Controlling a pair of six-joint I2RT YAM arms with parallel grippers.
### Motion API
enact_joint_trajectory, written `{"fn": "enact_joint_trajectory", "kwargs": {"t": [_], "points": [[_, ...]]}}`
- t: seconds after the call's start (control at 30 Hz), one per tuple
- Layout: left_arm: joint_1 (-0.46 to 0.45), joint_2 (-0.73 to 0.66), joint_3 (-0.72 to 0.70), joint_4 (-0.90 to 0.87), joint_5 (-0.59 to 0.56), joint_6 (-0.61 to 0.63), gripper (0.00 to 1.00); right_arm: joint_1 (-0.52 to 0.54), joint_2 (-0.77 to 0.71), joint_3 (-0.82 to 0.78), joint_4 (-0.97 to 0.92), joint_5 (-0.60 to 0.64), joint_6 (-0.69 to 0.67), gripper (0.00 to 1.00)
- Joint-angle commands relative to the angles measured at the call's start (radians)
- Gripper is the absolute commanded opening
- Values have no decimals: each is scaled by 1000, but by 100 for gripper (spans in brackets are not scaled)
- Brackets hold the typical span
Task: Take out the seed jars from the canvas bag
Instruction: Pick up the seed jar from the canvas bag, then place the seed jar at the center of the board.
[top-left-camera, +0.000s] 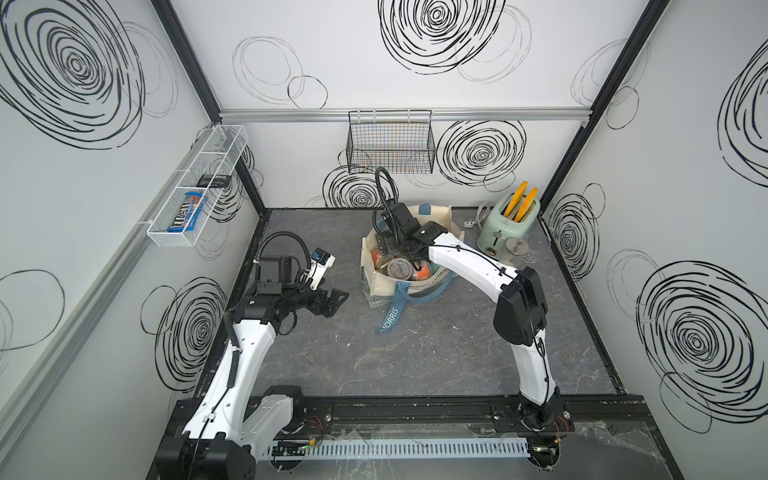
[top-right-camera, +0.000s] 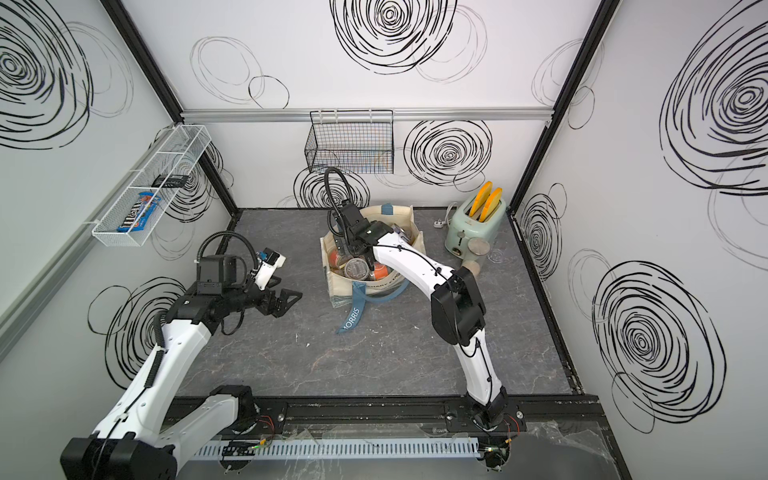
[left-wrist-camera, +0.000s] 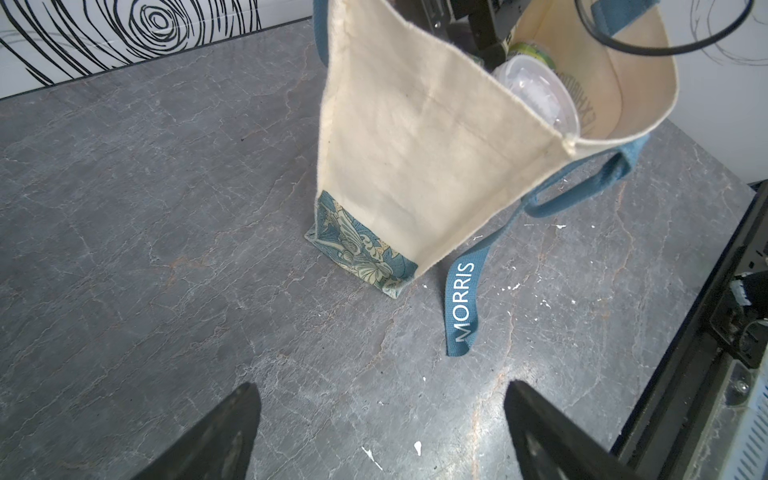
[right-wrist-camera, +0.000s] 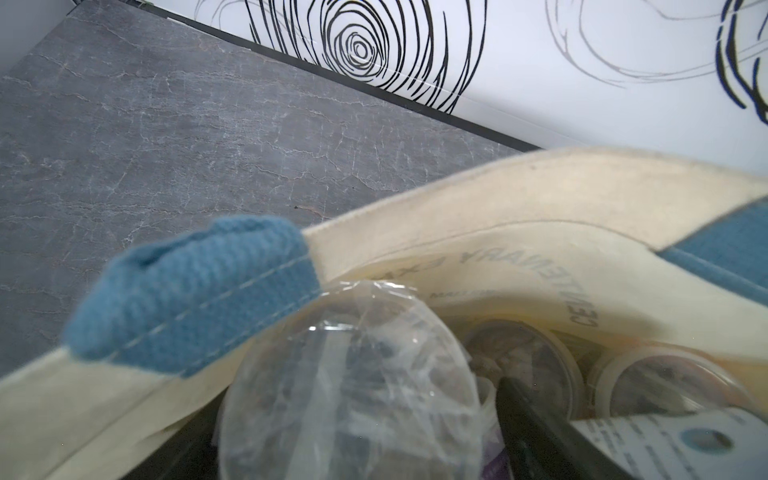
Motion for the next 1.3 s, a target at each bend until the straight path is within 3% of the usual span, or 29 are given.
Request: {"fn": "enact_joint_trajectory", "kwargs": {"t": [0.0, 0.23, 0.4, 0.7, 0.87, 1.07, 1.27], "points": [[8, -16, -3, 32, -7, -4, 96, -3, -9, 16, -53, -1, 14, 89], [1, -28, -21, 38, -36, -17, 96, -3, -48, -27, -52, -45, 52, 76], [-17, -23, -17, 56, -35, -32, 96, -3, -71, -30, -55, -51, 56, 72], [-32, -19, 30, 33, -36, -38, 96, -12, -160, -70, -36, -93, 53, 69], [-56, -12, 111, -1, 46, -34, 96, -18, -229, -75, -8, -139, 68, 70], [-61, 45, 277, -102, 190, -58, 96, -43, -334, -120, 80, -331, 134, 71], [-42, 95, 406, -155, 378, -108, 96, -57, -506, -361, 389, -589, 299, 70]]}}
